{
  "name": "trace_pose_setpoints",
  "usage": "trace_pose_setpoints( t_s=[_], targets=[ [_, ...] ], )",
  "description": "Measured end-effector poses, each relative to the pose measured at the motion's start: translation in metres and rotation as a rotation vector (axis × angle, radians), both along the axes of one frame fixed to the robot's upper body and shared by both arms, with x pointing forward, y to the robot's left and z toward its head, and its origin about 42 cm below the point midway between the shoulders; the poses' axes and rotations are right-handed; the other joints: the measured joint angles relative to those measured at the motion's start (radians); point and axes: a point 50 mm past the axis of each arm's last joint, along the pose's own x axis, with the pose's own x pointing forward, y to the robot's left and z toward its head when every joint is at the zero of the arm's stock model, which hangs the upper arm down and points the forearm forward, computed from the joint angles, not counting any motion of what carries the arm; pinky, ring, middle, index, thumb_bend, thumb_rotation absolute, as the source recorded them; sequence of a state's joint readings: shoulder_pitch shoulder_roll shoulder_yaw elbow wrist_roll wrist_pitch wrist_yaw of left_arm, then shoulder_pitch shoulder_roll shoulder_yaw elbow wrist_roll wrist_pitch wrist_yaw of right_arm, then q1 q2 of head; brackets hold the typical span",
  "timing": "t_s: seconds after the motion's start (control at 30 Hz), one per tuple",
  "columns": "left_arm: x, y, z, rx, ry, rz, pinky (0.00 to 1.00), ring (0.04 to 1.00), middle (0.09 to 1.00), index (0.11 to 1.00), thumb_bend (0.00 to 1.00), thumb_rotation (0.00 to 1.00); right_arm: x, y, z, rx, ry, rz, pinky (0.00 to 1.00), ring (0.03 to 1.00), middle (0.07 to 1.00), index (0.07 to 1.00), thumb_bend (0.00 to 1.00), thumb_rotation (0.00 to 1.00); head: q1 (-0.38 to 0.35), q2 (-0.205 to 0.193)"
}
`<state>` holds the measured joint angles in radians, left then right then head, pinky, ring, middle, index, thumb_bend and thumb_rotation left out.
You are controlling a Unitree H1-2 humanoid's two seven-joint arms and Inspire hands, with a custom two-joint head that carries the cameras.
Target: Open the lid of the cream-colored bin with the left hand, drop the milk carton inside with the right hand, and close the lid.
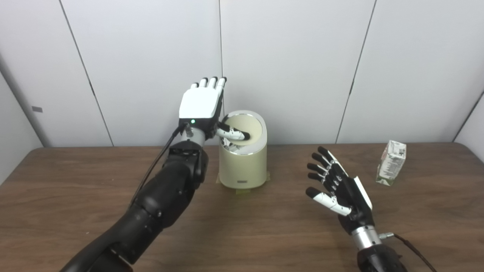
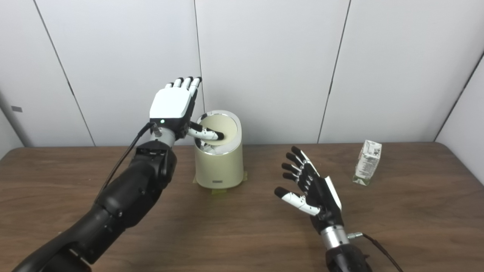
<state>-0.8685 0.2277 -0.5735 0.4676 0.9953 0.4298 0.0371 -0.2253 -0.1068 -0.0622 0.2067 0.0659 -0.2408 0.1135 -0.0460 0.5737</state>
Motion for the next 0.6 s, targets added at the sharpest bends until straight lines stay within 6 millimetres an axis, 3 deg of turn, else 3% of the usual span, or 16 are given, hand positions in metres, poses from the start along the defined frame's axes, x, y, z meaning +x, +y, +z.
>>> trace_pose_setpoints(
  t_s=[0.17,0.23,0.37,0.5,0.6],
  targets=[
    [-0.003,0.011,-0.011,-0.170,0.015,-0.007,0.96,1.000,1.000,1.000,1.00,0.25,0.000,-0.001,0.000,0.004,-0.002,-0.003,0.78,0.831,0.899,0.926,0.73,0.42,0.006,-0.003],
    [-0.008,0.016,-0.020,-0.347,0.052,-0.012,0.90,0.990,1.000,1.000,1.00,0.33,0.000,-0.002,0.000,0.001,-0.004,-0.004,0.78,0.836,0.900,0.923,0.73,0.42,0.009,-0.005],
    [-0.015,0.027,-0.031,-0.556,0.086,-0.017,0.81,0.978,1.000,1.000,1.00,0.36,0.000,-0.003,0.000,0.000,-0.004,-0.004,0.78,0.839,0.901,0.924,0.73,0.41,0.012,-0.006],
    [-0.014,0.048,-0.012,-0.712,0.050,-0.013,0.78,0.974,1.000,1.000,1.00,0.36,0.000,-0.004,0.000,0.001,-0.001,-0.004,0.77,0.838,0.903,0.924,0.72,0.40,0.017,-0.008],
    [-0.013,0.065,0.002,-0.879,0.034,-0.035,0.85,0.985,1.000,1.000,0.99,0.36,0.001,-0.004,0.000,0.004,-0.002,-0.003,0.76,0.838,0.904,0.927,0.71,0.40,0.017,-0.006]
  ],
)
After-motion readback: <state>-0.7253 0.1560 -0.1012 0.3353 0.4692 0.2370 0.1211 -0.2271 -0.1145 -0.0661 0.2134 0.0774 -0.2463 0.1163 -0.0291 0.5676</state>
